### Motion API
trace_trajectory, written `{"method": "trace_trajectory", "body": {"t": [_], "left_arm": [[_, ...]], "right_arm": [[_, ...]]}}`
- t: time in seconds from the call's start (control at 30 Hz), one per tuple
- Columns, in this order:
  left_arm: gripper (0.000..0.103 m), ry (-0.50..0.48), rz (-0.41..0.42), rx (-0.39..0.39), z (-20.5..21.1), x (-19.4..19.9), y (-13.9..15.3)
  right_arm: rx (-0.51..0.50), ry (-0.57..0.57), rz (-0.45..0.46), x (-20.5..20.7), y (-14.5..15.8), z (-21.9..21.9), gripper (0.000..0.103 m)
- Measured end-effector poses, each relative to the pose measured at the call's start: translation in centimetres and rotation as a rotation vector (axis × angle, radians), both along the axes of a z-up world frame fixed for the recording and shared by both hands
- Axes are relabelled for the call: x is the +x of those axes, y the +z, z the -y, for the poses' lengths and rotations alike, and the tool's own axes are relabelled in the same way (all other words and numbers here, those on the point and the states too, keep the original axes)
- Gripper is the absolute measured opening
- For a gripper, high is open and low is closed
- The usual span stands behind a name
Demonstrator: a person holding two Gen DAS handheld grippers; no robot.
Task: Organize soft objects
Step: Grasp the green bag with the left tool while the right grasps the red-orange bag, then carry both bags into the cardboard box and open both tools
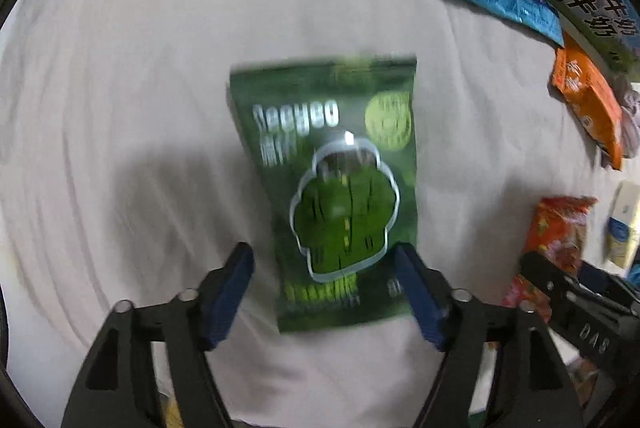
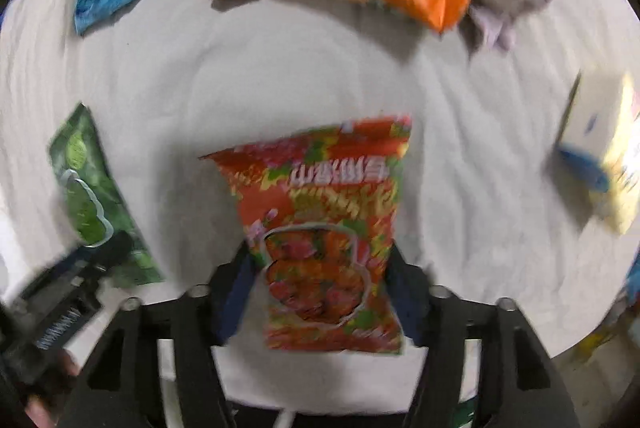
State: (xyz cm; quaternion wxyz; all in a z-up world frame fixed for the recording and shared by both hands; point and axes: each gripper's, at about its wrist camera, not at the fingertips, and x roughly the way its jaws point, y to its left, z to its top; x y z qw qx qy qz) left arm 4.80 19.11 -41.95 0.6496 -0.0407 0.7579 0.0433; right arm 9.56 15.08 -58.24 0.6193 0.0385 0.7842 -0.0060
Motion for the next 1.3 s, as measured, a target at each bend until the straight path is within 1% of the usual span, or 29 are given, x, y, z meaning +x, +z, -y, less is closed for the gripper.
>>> {"method": "trace_trajectory", "body": {"t": [0.03,0.07,0.13,0.2,0.23,0.3,0.33,0.37,0.43,0.47,0.53,0.57,0.6,0.7,0.77,0.8,0.83,0.87,0.9,0.93,0.97,1.0,1.07,1.1,1.13,1.17,1.2,1.23,1.3], "left_arm": [[0.08,-0.004,0.005,0.005,0.2,0.8,0.8],[0.083,-0.004,0.007,0.004,0.1,0.8,0.6],[0.087,-0.011,0.003,-0.002,1.0,1.2,-1.6],[0.088,0.009,0.01,-0.024,0.4,1.0,-1.3],[0.086,0.01,0.016,-0.028,0.7,0.8,-1.6],[0.079,-0.001,0.035,-0.034,0.6,0.9,-1.9],[0.067,-0.012,0.05,-0.037,0.5,0.7,-1.3],[0.062,-0.024,0.069,-0.032,0.7,0.0,-0.4],[0.059,-0.043,0.09,-0.024,1.6,-1.2,0.8],[0.057,-0.043,0.095,-0.03,1.4,-1.6,1.1],[0.052,-0.034,0.111,-0.034,1.5,-2.1,2.2],[0.048,-0.035,0.124,-0.039,1.9,-2.0,1.9],[0.047,-0.041,0.138,-0.043,0.0,-2.6,3.3],[0.044,-0.102,0.161,-0.029,-0.1,-4.0,4.9],[0.05,-0.115,0.117,-0.033,-0.7,-3.7,3.7],[0.054,-0.088,0.092,-0.059,-0.6,-3.6,3.2],[0.062,-0.043,0.059,-0.099,-1.3,-3.5,2.6],[0.074,0.008,0.023,-0.143,-2.1,-3.3,1.9],[0.079,0.046,0.035,-0.183,-2.6,-3.0,1.9],[0.084,0.081,0.026,-0.192,-3.1,-2.8,1.8],[0.089,0.107,0.006,-0.195,-3.5,-2.5,1.6],[0.089,0.116,-0.013,-0.182,-3.6,-2.3,1.4],[0.089,0.085,-0.027,-0.113,-3.1,-2.1,1.0],[0.087,0.063,-0.019,-0.08,-2.9,-1.9,1.2],[0.079,0.035,-0.005,-0.035,-2.7,-1.9,1.5],[0.066,0.007,0.021,-0.033,-2.4,-1.9,1.6],[0.059,-0.022,0.037,-0.031,-2.2,-2.2,2.1],[0.054,-0.053,0.044,-0.028,-2.0,-2.6,2.5],[0.054,-0.078,0.06,-0.039,-2.1,-3.7,3.2]], "right_arm": [[-0.015,0.014,0.017,-0.7,-0.1,-0.4,0.073],[-0.018,0.018,0.027,-1.1,-0.6,-1.3,0.076],[-0.014,0.001,0.045,-1.5,-1.1,-1.9,0.076],[-0.023,0.032,0.046,-2.1,-1.2,-2.7,0.076],[-0.044,0.055,0.045,-2.7,-1.6,-3.3,0.076],[-0.05,0.072,0.019,-3.7,0.0,-2.0,0.074],[-0.054,0.065,0.025,-4.2,0.0,-2.1,0.071],[-0.056,0.064,0.028,-4.5,0.3,-2.1,0.066],[-0.054,0.065,0.036,-5.7,0.9,-1.4,0.055],[-0.057,0.068,0.038,-5.8,2.1,-1.9,0.053],[-0.055,0.063,0.045,-6.8,1.6,-2.8,0.051],[-0.05,0.057,0.046,-7.0,2.2,-2.5,0.051],[-0.045,0.051,0.048,-7.7,2.1,-2.7,0.051],[-0.039,0.052,0.061,-9.2,2.9,-2.9,0.05],[-0.035,0.063,0.076,-10.5,3.4,-3.3,0.05],[-0.036,0.067,0.077,-11.2,3.3,-3.4,0.05],[-0.037,0.066,0.078,-12.0,3.2,-3.6,0.05],[-0.035,0.07,0.077,-12.7,3.1,-3.8,0.05],[-0.033,0.074,0.073,-13.4,2.9,-4.0,0.05],[-0.034,0.073,0.068,-13.0,3.8,-3.3,0.05],[-0.037,0.066,0.064,-13.5,3.7,-3.2,0.05],[-0.035,0.062,0.06,-14.0,3.6,-3.2,0.05],[-0.037,0.053,0.054,-14.7,3.4,-3.4,0.05],[-0.037,0.049,0.05,-14.6,3.3,-3.2,0.05],[-0.038,0.044,0.048,-15.0,3.1,-3.2,0.05],[-0.042,0.041,0.05,-15.2,3.0,-3.2,0.05],[-0.044,0.041,0.053,-15.5,2.9,-3.1,0.05],[-0.046,0.043,0.059,-15.8,2.8,-3.0,0.05],[-0.049,0.04,0.074,-16.3,3.3,-3.1,0.05]]}}
